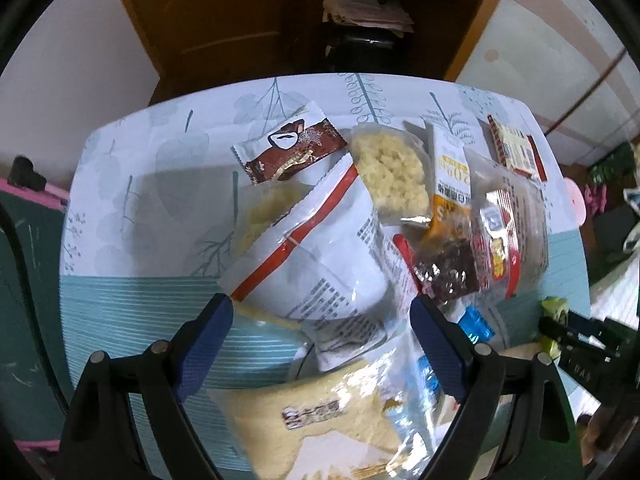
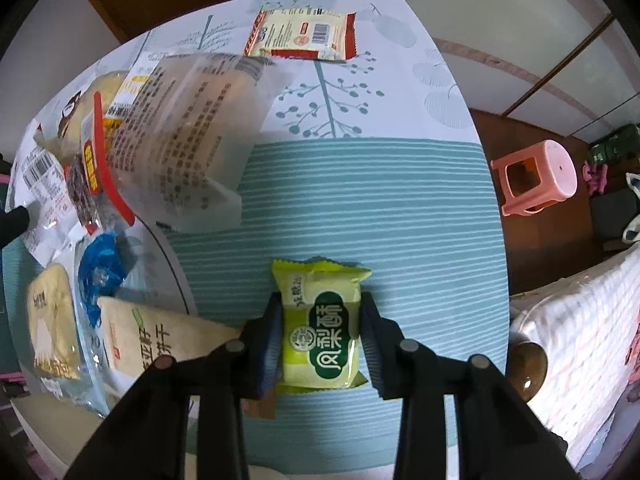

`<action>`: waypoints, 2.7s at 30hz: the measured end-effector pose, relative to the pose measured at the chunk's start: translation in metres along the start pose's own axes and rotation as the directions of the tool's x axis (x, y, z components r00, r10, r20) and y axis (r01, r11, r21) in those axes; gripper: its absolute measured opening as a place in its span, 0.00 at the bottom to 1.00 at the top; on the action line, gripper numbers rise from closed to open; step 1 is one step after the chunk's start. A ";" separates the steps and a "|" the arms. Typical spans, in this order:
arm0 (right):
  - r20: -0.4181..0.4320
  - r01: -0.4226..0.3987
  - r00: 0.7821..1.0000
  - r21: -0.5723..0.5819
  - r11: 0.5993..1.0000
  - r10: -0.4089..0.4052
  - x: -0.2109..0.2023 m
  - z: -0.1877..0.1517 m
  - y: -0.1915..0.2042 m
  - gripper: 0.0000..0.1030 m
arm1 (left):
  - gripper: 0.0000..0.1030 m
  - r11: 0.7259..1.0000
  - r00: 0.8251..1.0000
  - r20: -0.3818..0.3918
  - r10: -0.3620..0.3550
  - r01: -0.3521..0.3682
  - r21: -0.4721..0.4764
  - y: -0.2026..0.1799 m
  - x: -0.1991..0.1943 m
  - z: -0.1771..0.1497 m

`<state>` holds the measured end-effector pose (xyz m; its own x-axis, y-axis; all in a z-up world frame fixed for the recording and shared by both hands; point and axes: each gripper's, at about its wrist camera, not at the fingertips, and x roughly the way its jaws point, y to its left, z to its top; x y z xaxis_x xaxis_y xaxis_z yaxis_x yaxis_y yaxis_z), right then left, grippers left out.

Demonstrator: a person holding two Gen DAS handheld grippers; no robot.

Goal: Organize snacks
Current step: 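Grasp the white-and-red chip bag with the left gripper while the right grasps the green pastry packet, then carry the chip bag and green packet onto the tray and release both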

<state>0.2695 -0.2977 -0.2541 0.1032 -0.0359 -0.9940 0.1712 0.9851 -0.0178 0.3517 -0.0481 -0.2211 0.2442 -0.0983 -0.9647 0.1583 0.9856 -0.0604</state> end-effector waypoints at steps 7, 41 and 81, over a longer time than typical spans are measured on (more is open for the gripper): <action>0.007 -0.010 1.000 -0.009 1.000 0.010 -0.002 0.004 0.002 0.35 | 0.86 0.998 0.999 0.005 0.040 -0.039 -0.044 -0.014 0.013 0.009; 0.380 -0.227 0.891 -0.101 0.969 0.248 -0.218 -0.088 0.020 0.35 | 0.32 0.991 0.921 0.386 -0.052 0.001 0.131 -0.036 -0.239 -0.111; 0.431 -0.274 0.845 -0.164 0.948 0.318 -0.214 -0.278 0.055 0.36 | 0.36 0.988 0.948 0.316 -0.023 -0.027 0.153 -0.033 -0.213 -0.301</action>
<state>-0.0159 -0.1892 -0.0719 0.5635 0.2110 -0.7987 -0.0267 0.9710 0.2376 0.0061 -0.0184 -0.0907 0.5307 -0.1593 -0.8324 0.2960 0.9552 0.0060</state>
